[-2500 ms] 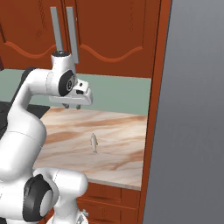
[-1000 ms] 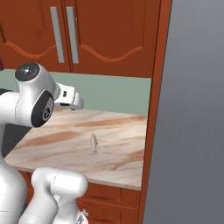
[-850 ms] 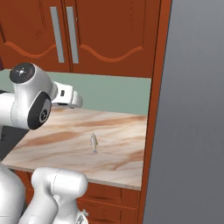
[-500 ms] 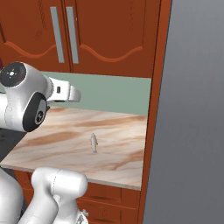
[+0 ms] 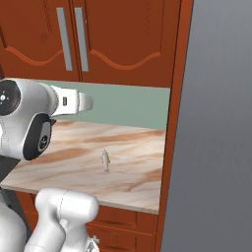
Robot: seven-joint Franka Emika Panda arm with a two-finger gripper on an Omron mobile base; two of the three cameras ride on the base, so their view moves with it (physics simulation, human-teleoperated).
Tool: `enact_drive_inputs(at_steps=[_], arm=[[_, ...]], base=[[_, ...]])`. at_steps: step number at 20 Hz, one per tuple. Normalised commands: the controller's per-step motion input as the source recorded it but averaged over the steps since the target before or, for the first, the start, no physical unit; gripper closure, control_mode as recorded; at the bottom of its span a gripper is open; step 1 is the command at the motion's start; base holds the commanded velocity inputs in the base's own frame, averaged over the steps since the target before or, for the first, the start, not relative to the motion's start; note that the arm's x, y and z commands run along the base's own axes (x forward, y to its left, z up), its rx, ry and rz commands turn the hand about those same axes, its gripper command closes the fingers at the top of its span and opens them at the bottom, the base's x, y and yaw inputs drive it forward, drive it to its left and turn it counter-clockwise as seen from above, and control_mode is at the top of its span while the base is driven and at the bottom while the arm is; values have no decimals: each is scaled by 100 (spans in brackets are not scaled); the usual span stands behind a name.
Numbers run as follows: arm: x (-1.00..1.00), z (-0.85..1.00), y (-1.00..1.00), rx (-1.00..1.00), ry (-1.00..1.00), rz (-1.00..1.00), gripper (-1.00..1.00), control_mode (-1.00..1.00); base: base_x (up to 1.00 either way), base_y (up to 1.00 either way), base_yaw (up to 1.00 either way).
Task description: Retrieve the tupperware from the cabinet, then place the raw meat into the tupperware to avoid contamination.
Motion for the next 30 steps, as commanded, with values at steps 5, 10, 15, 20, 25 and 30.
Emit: enact_drive_inputs(at_steps=[5, 10, 15, 20, 25, 30], arm=[[-13, 28, -8, 0, -18, 0, -100, -100], [-1, 19, 0, 0, -10, 0, -100, -100], [-4, 19, 0, 0, -13, 0, -100, -100], [-2, 16, 0, 0, -14, 2, -100, -100], [0, 9, 0, 0, -7, 2, -100, -100], [0, 0, 0, 0, -6, 2, -100, -100]], base=[[0, 0, 0], [0, 0, 0], [0, 0, 0], [0, 0, 0], [0, 0, 0], [0, 0, 0]])
